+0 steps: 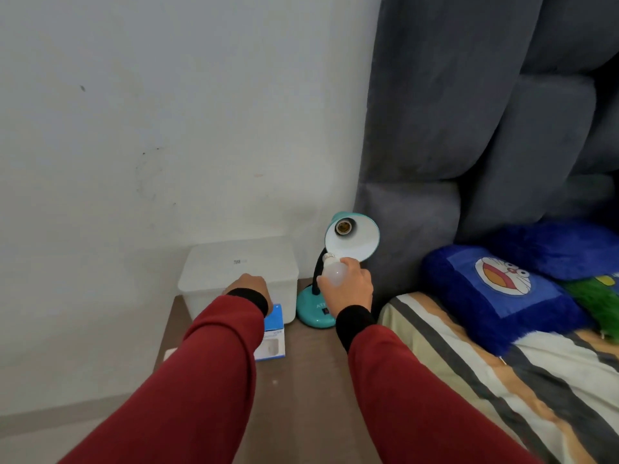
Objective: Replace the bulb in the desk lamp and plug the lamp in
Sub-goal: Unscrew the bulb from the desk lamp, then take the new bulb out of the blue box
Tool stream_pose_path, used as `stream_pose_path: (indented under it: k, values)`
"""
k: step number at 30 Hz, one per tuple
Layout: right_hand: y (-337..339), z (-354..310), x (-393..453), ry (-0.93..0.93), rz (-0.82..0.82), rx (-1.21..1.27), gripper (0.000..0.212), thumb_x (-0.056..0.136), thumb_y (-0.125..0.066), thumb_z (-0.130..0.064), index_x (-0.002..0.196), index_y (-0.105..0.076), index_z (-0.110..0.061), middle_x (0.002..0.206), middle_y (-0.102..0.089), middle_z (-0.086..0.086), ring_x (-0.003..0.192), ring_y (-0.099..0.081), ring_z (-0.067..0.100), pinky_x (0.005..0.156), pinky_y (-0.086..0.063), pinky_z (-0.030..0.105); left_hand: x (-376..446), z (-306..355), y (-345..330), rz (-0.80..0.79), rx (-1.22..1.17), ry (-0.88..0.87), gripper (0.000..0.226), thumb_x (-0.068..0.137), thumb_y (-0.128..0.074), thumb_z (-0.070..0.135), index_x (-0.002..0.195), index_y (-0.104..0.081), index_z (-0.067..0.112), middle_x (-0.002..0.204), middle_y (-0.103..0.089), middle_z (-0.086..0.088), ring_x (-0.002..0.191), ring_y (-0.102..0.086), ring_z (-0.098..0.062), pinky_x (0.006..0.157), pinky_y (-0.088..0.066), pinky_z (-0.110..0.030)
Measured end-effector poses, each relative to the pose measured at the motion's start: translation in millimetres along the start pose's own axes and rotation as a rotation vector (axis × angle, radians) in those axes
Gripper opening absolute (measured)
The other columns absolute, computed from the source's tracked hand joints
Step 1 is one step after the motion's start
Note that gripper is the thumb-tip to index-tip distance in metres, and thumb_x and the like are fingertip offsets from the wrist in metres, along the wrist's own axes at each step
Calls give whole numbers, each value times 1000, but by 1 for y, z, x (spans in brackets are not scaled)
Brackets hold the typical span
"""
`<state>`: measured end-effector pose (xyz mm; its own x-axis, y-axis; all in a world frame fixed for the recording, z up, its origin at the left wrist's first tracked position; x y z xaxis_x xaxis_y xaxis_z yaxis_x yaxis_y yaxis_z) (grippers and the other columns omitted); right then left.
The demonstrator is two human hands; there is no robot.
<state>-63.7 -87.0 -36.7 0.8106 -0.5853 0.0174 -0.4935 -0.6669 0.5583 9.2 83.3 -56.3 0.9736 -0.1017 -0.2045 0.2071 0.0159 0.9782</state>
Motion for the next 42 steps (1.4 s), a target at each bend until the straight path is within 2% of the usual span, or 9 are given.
stream_pose_path:
  k: [5, 11, 16, 19, 25, 29, 36, 42]
  values:
    - [-24, 18, -14, -34, -54, 1, 54, 80, -61, -26, 130, -46, -15, 126, -48, 15, 112, -51, 30, 94, -41, 31, -9, -6, -17, -10, 24, -8, 31, 90, -51, 18, 117, -61, 6, 120, -62, -10, 109, -62, -27, 84, -50, -30]
    - [-64, 47, -14, -63, -116, -51, 54, 82, -63, -28, 131, -46, -13, 129, -50, 13, 116, -49, 26, 94, -40, 29, -1, -12, -42, -46, 23, -4, 32, 89, -53, 20, 119, -60, 9, 120, -62, -9, 108, -62, -26, 82, -49, -30]
    - [-96, 72, -10, -109, -142, -50, 54, 81, -64, -32, 130, -47, -15, 127, -53, 13, 119, -48, 27, 97, -39, 30, 15, -17, -65, -73, -86, 2, 44, 92, -52, 28, 134, -47, 14, 133, -54, -8, 119, -55, -26, 96, -46, -33]
    - [-113, 90, -8, -147, -172, -64, 54, 80, -66, -34, 129, -48, -16, 125, -55, 13, 117, -50, 28, 96, -41, 32, 23, -19, -77, -73, -151, -15, 53, 91, -56, 33, 139, -40, 16, 134, -53, -10, 121, -53, -27, 99, -44, -35]
    - [-138, 117, -4, -186, -238, -116, 57, 80, -68, -35, 129, -47, -15, 127, -59, 11, 120, -52, 29, 104, -39, 36, 32, -30, -94, -4, -317, -35, 57, 90, -59, 34, 140, -37, 17, 137, -51, -12, 126, -49, -29, 101, -40, -35]
    - [-147, 127, -4, -196, -230, -62, 62, 77, -72, -31, 132, -48, -14, 129, -55, 12, 123, -44, 26, 102, -35, 32, 32, -35, -105, 27, -446, -3, 59, 90, -59, 33, 141, -35, 17, 135, -51, -14, 124, -50, -29, 102, -42, -36]
    - [-153, 133, -5, -164, -221, -103, 65, 78, -71, -37, 133, -47, -15, 130, -53, 11, 123, -44, 25, 101, -36, 32, 33, -39, -116, 118, -643, 61, 55, 85, -66, 29, 134, -46, 14, 128, -57, -11, 119, -53, -27, 102, -44, -36]
    - [-153, 130, 0, -104, -281, -187, 71, 78, -68, -43, 138, -43, -16, 137, -51, 8, 127, -45, 24, 107, -34, 34, 29, -42, -119, 223, -740, 111, 48, 85, -68, 24, 128, -51, 12, 127, -51, -10, 117, -52, -23, 101, -42, -31]
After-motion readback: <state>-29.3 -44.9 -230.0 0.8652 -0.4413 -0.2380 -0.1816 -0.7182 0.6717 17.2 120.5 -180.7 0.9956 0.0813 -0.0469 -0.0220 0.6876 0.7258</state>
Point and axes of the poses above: each hand's wrist, its own x-axis towards the middle knuckle, its own y-axis out of the back of the hand, z = x × y, the point moved 6 cm from there along x, towards the middle knuckle
